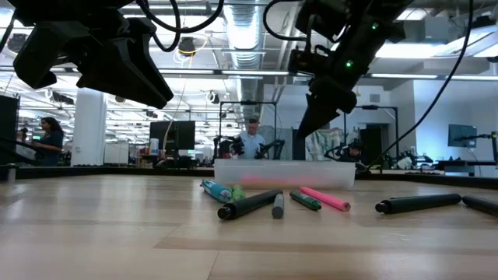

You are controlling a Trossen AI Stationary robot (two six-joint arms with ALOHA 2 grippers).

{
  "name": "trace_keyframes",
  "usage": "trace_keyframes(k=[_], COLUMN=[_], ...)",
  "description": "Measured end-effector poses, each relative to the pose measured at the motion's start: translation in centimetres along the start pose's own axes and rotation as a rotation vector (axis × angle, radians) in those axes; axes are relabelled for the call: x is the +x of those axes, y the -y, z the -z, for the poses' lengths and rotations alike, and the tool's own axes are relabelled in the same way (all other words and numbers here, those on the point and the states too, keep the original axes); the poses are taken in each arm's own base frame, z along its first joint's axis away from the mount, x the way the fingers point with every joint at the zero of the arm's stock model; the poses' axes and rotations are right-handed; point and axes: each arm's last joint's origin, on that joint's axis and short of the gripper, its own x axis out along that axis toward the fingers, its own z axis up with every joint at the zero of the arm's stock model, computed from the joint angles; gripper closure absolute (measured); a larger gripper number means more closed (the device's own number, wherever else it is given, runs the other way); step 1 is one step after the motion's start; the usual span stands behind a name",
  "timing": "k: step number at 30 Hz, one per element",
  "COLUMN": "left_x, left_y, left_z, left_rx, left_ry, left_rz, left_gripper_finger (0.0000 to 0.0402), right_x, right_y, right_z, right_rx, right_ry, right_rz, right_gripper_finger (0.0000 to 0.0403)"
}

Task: Pick & place school supplies into a supply box
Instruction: Put the green crayon into the supply box

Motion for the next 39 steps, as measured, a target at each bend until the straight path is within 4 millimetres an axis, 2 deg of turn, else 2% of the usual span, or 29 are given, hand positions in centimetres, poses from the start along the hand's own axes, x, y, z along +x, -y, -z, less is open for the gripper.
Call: trace_keyframes(k=[6, 15, 20, 24, 28, 34, 39], left_x=[0.0, -0.4, -0.8, -1.2, -1.8, -2.9, -3.4], left_y=[-0.1, -1.1, -1.3, -1.2, -1.5, -2.1, -2.1], left_z=[0.5, 3.0, 4.2, 5.1, 5.8, 6.1, 6.1], left_rx=[-0.019, -0.196, -0.229, -0.255, -0.301, -0.373, -0.415], left_ry=[-0.037, -0.207, -0.354, -0.529, -0.670, -0.857, -0.968], left_rz=[-0.012, -0.166, -0.117, -0.001, 0.009, -0.018, 0.033], left_gripper_finger=[0.0276, 0.0276, 0.0276, 0.0276, 0.0276, 0.0276, 0.0276], right_x=[-0.4, -1.1, -1.1, -1.4, -2.2, -3.1, -3.4], right_y=[-0.9, -3.0, -3.8, -4.5, -4.7, -5.3, -5.7], right_z=[0.0, 0.9, 1.9, 2.0, 1.7, 1.9, 1.9], right_rx=[-0.027, -0.048, -0.043, -0.068, -0.062, -0.085, -0.096], right_ry=[0.009, 0.018, 0.013, 0.025, 0.060, 0.074, 0.081], right_rz=[0.044, 0.266, 0.318, 0.321, 0.333, 0.319, 0.309], right_gripper_finger=[0.0272, 0.0278, 0.0287, 0.0290, 0.0291, 0.0292, 0.0292])
